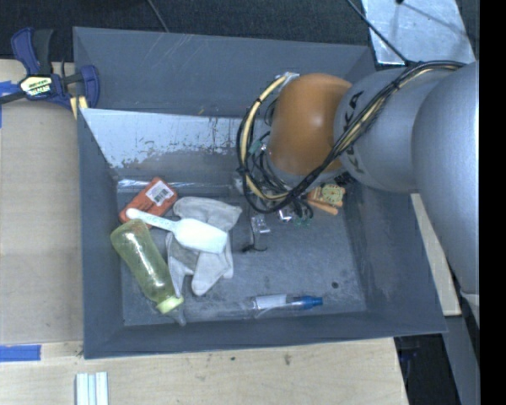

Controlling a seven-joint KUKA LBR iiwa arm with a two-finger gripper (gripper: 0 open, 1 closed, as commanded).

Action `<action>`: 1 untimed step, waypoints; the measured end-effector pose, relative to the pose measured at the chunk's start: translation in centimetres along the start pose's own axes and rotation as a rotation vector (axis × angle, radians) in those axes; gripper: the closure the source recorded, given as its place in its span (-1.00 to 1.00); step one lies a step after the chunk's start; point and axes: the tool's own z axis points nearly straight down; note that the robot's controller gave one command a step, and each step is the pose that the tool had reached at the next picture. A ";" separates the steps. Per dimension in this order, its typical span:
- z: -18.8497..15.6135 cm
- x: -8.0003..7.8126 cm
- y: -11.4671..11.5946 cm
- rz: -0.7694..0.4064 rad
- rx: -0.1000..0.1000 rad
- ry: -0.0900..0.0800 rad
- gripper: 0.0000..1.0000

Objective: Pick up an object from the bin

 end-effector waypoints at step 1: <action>0.7 -1.4 1.8 0.014 0.000 0.001 -1.00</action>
Offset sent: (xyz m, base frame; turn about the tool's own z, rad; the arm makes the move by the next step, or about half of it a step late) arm 0.0003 0.0682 0.0015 -0.1071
